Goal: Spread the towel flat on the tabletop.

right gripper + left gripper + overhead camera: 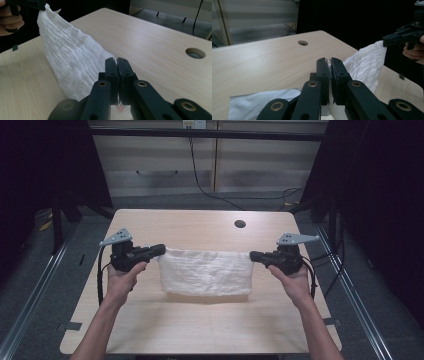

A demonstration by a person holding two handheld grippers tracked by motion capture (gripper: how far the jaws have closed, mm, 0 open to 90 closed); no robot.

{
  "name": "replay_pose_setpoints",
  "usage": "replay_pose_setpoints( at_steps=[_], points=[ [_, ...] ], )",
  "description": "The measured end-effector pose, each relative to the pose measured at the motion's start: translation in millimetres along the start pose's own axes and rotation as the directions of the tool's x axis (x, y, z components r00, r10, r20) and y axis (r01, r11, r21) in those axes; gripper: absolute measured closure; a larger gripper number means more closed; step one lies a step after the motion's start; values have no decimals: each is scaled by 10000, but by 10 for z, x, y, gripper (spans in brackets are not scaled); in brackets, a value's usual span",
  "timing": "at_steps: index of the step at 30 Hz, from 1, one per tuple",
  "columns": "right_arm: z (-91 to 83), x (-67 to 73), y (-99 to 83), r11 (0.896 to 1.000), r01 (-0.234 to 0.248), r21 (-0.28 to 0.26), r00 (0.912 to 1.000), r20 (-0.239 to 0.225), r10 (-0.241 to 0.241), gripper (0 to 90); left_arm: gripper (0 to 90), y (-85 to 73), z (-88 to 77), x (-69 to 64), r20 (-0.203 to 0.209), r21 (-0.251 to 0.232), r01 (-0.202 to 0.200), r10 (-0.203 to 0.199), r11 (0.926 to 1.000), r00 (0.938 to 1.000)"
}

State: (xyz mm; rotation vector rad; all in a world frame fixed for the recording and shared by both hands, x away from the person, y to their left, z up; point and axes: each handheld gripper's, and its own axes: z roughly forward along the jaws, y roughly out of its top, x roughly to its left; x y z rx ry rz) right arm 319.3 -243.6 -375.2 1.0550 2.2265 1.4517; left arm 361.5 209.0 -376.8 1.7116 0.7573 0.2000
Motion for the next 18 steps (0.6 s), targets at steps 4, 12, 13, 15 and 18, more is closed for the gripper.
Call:
replay_pose_setpoints(
  at_steps=[4,12,13,15,18],
  points=[
    [-62,-43,156,9997,72,-253,10000,36,-72,881,859,154,-25,15,-147,-180,-162,160,9997,9998],
    [-80,-123,488,9982,177,-565,9998,102,-171,883,860,422,16,74,-400,-330,-293,279,9990,9988],
    [-39,-197,560,9979,20,-642,10000,55,-17,883,860,445,46,93,-467,-266,-275,263,9993,9986],
    [-20,-219,584,9981,-34,-614,9999,95,40,883,860,471,106,140,-530,-182,-126,116,9998,9985],
    [50,-314,689,9987,-67,-504,9996,282,82,883,860,554,190,218,-771,-91,34,-40,10000,9970]
  ],
)
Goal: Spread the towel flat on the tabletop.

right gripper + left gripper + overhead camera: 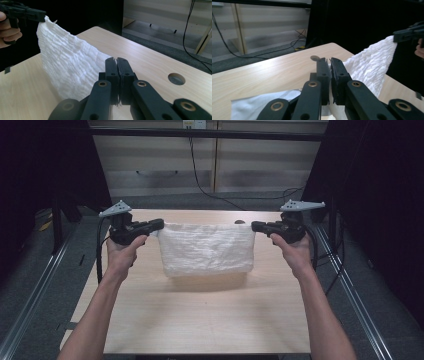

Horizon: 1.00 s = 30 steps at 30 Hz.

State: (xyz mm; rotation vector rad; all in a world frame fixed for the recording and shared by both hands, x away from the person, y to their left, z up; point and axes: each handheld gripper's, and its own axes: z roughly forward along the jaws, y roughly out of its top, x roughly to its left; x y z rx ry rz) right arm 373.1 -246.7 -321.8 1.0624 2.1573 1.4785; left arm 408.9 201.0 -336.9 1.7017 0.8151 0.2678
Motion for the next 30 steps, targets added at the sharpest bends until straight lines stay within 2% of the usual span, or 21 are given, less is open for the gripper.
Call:
replay_pose_setpoints(
  at_steps=[4,8,10,14,17,19,22,26,30],
  points=[
    [37,-100,166,10000,-27,14,9998,177,26,885,860,192,17,27,-99,-141,-19,18,9999,9999],
    [37,-126,401,9998,193,13,9994,301,-193,886,860,433,20,24,-222,-246,-313,308,9992,9993],
    [48,-146,524,9998,218,-32,9989,424,-217,886,861,558,20,26,-202,-605,-265,253,9978,9995],
    [74,-181,646,9995,239,-201,9979,612,-226,886,861,651,9,31,-193,-773,-346,332,9964,9993],
    [72,-158,600,9991,248,-340,9990,389,-234,887,860,557,-22,7,-99,-690,-562,557,9960,9984],
    [83,-102,461,9990,421,-118,9988,271,-418,886,860,431,-46,-14,44,-729,-667,672,9951,9977],
    [117,-77,178,9995,287,144,9995,132,-289,886,860,215,-55,-23,101,-549,-684,690,9961,9976],
    [158,-70,-189,9995,-261,204,9996,-107,264,886,860,-67,-65,6,205,-523,-351,362,9980,9991],
    [197,1,-456,9986,-317,428,9989,-339,332,887,860,-269,-93,2,354,-457,-163,179,9988,9992]
  ],
)
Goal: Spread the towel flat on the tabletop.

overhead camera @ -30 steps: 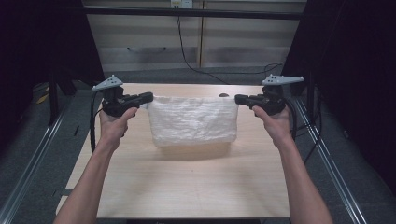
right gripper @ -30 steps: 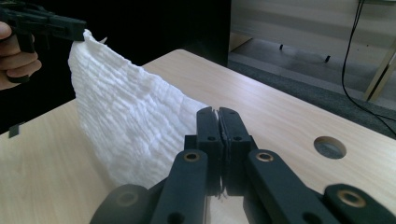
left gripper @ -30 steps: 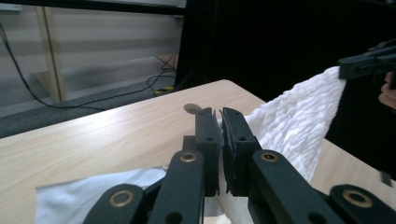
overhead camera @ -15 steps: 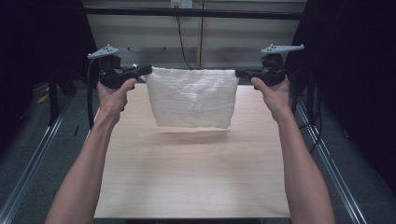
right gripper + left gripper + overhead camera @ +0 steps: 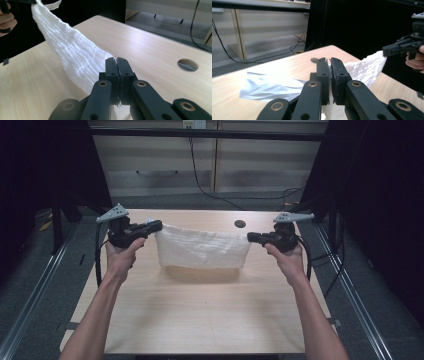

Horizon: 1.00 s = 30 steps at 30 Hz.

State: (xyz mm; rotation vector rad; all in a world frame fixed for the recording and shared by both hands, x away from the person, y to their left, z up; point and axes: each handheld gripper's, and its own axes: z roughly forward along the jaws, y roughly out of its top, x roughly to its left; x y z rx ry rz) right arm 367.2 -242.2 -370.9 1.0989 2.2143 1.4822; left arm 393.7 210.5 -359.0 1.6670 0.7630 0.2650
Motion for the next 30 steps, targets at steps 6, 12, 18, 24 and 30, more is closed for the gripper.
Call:
replay_pose_setpoints(
  at_steps=[6,12,18,24,30],
  points=[
    [-3,106,-250,9998,-192,-103,9995,-253,190,886,860,-236,7,-92,285,262,39,-47,9996,9996],
    [-43,237,-441,9999,-7,153,9992,-397,13,886,860,-512,-59,-176,468,554,129,-155,9984,9988],
    [-113,312,-612,9998,-134,177,9993,-351,141,886,860,-773,-54,-193,138,900,478,-492,9948,9987],
    [-170,470,-793,9996,-95,257,9985,-530,108,886,860,-874,-121,-253,234,1018,424,-450,9939,9987],
    [-226,552,-920,9971,112,754,9981,-607,-67,886,859,-931,-237,-304,300,1284,260,-301,9914,9991]
  ],
)
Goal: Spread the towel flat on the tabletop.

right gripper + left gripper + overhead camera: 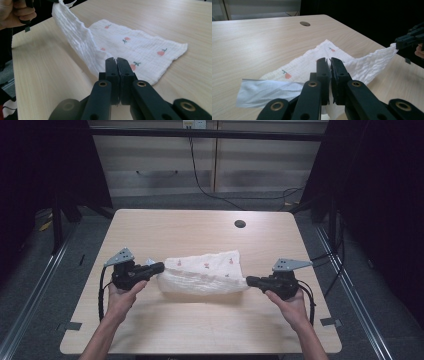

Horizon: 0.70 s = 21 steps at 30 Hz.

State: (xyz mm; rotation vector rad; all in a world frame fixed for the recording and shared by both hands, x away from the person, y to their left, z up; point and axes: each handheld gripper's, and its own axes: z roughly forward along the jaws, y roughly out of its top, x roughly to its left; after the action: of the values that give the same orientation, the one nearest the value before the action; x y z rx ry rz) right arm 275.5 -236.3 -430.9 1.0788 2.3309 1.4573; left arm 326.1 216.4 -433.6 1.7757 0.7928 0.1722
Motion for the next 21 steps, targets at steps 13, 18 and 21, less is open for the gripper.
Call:
replay_pose_setpoints(
  at_steps=[13,18,21],
  points=[
    [44,277,-392,9975,-133,696,9989,-446,165,884,857,-362,-188,-214,164,748,-379,368,9965,9992],
    [67,332,-495,9945,-117,1036,9988,-469,166,882,855,-508,-249,-275,179,1143,-356,338,9928,9993],
    [46,329,-549,9933,-205,1137,9989,-397,252,881,852,-603,-257,-330,366,1441,-495,447,9883,9983]
  ],
)
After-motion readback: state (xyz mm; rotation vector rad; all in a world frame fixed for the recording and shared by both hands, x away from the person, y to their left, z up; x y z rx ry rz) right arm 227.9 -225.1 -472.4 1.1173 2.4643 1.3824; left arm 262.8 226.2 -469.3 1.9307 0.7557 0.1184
